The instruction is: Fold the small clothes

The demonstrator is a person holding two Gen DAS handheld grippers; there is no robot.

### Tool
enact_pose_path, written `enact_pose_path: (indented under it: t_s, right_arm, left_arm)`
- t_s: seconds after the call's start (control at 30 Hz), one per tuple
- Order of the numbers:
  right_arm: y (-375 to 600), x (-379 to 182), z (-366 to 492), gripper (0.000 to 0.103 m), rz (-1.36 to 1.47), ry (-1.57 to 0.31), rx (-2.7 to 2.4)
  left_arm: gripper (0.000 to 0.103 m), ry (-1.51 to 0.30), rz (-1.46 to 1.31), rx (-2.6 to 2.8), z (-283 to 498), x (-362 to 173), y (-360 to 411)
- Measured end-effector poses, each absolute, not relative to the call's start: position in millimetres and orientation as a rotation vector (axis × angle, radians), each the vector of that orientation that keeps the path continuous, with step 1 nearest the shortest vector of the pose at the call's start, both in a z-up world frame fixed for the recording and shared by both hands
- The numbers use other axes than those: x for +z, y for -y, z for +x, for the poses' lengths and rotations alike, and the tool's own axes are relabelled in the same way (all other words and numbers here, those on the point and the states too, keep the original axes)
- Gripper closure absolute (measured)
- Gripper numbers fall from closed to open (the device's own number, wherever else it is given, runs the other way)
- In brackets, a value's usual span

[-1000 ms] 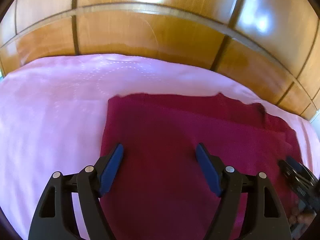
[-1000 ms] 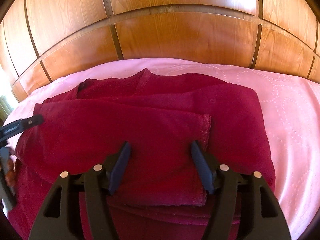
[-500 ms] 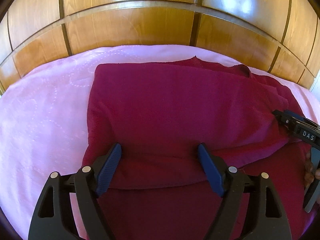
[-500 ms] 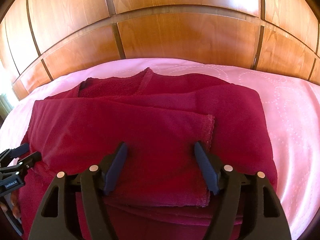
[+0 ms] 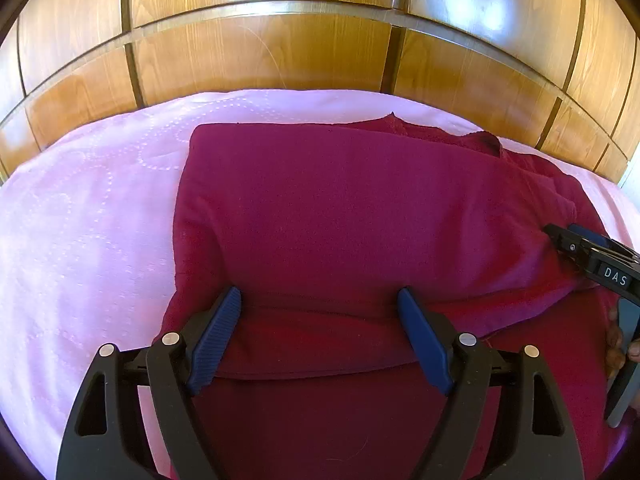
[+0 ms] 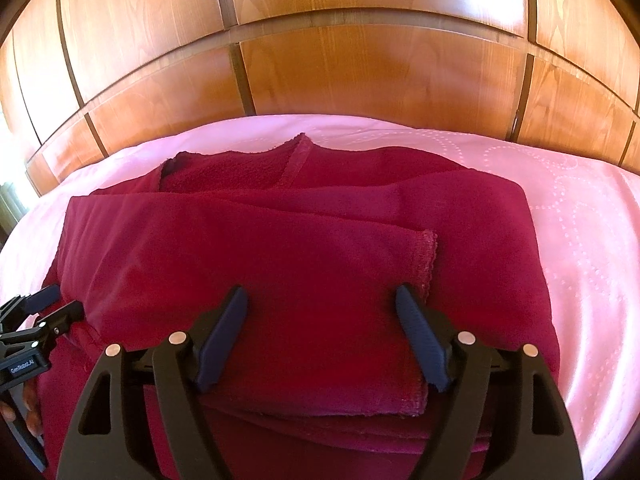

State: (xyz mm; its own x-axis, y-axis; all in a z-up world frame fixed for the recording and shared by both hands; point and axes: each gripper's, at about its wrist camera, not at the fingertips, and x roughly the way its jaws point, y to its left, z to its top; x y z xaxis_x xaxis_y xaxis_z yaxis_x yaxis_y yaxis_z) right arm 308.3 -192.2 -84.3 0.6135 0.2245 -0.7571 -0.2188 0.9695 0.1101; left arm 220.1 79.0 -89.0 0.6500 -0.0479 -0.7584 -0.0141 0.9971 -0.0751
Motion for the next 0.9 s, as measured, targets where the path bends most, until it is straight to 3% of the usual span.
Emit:
enact_pose_path:
  t_s: [0.13,0.27,0.9]
  right_arm:
    - [188.1,-81.6,307.5,0.025,-0.022,-0.877,0.241]
    - [183.4,-70.7,300.2,0.009,-0.037,-0.909,0.239]
    - [262.0,-59.8,149.2,0.009,-0.009,-0.986,0.22]
  left_arm:
    - [0.024,-0.862,-0.094,-0.026,218.9,-86.9,-80.6]
    - [0.024,-0.834,-0.132,-0.02,199.9,-73.0,-84.6]
    - [0.024,-0.819,-0.132,-0.024,64.1,-61.4,-100.6]
